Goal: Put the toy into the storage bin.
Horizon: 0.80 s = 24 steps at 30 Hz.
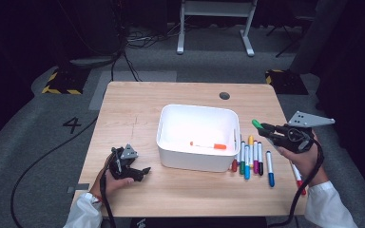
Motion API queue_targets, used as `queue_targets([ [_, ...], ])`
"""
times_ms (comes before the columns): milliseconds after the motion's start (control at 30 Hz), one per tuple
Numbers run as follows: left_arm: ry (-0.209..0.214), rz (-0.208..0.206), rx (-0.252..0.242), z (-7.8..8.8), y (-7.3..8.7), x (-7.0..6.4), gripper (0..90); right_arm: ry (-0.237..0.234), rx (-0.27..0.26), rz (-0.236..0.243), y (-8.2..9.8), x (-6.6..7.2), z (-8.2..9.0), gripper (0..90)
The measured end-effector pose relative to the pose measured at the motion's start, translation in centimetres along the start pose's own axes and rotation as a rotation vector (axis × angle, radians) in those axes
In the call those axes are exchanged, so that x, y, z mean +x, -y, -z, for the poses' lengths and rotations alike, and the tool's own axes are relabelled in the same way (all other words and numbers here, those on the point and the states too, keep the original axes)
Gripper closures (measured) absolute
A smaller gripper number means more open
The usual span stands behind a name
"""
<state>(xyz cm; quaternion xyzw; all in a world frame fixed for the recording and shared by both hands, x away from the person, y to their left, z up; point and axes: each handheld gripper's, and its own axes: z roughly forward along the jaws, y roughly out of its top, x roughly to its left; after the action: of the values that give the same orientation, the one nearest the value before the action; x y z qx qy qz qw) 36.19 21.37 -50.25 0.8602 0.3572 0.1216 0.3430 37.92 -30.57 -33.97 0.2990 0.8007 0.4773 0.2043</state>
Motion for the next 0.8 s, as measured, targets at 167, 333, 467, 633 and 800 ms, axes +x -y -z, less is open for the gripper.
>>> queue_targets([
  [167,0.0,0.0,0.0,0.0,0.0,0.0,13.7,-0.028,-0.002,0.032,-1.8,0.8,-0.9,74.6],
  [333,0.0,0.0,0.0,0.0,0.0,0.0,13.7,-0.06,0.018,0.057,-3.4,1.7,-2.4,74.6],
  [467,0.0,0.0,0.0,0.0,0.0,0.0,13.7,-0.08,0.033,0.089,-4.5,2.6,-3.8,74.6],
  [633,0.001,0.0,-0.001,0.0,0.0,0.0,13.7,-0.123,0.034,0.119,-6.0,3.6,-5.9,74.6],
  [800,0.001,0.0,-0.001,0.0,0.0,0.0,13.7,-0.148,0.056,0.157,-7.3,4.4,-7.9,74.6],
])
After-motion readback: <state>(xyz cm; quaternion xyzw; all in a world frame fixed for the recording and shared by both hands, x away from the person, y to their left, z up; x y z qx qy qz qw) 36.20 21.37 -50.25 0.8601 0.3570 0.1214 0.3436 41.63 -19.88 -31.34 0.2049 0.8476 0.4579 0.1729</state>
